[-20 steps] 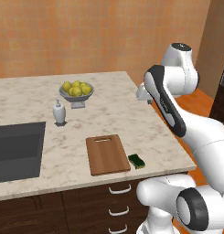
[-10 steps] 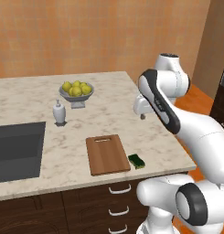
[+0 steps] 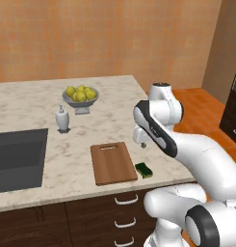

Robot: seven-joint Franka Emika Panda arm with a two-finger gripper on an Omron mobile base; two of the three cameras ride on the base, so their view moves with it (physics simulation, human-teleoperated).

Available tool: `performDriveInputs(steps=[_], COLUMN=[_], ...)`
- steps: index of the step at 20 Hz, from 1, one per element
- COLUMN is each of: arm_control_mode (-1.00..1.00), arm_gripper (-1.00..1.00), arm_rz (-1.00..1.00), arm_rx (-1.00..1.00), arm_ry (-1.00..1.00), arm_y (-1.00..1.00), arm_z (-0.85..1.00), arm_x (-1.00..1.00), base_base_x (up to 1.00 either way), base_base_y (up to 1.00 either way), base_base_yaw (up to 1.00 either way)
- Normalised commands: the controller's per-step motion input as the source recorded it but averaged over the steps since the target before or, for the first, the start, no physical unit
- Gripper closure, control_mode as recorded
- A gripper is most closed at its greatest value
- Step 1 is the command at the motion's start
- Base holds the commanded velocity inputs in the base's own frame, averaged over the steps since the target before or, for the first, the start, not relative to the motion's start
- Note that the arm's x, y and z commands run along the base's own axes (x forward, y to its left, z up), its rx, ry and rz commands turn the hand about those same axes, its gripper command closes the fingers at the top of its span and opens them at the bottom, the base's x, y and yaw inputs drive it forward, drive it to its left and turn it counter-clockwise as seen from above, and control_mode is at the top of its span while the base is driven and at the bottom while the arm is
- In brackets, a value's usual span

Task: Pick up the sponge from the counter and clean the cutting board by briefly scrubbing or pressing down on the cutting board. Once finished, release the sponge.

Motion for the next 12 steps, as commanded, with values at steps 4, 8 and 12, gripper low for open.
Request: performDriveInputs(steps=[4,8,12], arm_control_mode=[-1.00,-1.00,-1.00], arm_gripper=[-1.00,-1.00,-1.00], arm_rz=[0.01,0.00,0.00], arm_rx=[0.00,-0.01,-0.02], arm_ry=[0.01,0.00,0.03], arm_y=[0.00,0.03,0.03], arm_z=[-0.84,-0.65,-0.66], arm_x=[0.13,0.25,0.20], base_base_x=[0.00,0.00,0.00], base_base_y=[0.00,0.00,0.00], base_base_yaw=[0.00,0.00,0.00])
